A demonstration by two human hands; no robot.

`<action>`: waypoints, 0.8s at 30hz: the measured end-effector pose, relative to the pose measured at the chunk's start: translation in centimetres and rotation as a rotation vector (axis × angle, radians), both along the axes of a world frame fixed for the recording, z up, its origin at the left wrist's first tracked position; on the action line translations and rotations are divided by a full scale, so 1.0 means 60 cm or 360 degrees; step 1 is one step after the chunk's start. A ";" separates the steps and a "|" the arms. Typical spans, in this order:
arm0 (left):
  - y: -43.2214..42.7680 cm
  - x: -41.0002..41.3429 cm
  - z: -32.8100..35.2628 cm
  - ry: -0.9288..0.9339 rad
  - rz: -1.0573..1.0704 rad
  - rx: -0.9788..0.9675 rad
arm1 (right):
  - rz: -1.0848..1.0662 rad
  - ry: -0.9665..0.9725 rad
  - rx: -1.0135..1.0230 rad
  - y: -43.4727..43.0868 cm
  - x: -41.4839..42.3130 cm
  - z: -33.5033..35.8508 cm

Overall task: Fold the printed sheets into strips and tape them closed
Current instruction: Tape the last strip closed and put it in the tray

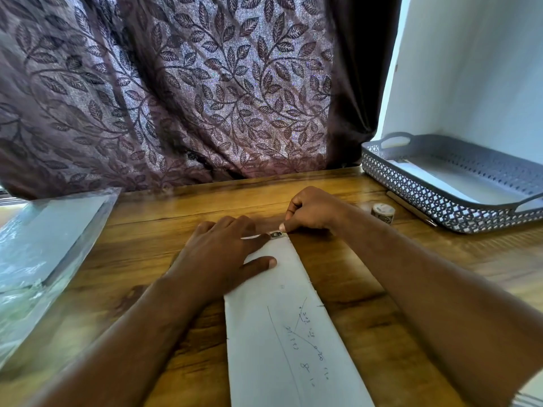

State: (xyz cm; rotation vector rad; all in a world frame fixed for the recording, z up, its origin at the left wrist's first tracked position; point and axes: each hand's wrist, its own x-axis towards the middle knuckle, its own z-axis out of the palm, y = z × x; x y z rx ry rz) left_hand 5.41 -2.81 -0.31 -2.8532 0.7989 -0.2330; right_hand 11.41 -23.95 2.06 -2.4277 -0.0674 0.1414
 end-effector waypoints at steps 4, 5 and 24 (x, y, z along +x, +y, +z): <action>0.000 0.000 0.002 -0.0013 -0.0090 0.0002 | 0.0036 -0.0006 0.0000 -0.004 0.002 -0.002; 0.001 -0.001 0.001 0.0001 -0.0088 -0.0014 | 0.0062 0.0004 0.0000 -0.006 0.002 -0.003; 0.005 0.011 -0.012 0.0161 -0.0108 -0.0172 | -0.0009 -0.0138 -0.0034 0.010 -0.016 -0.015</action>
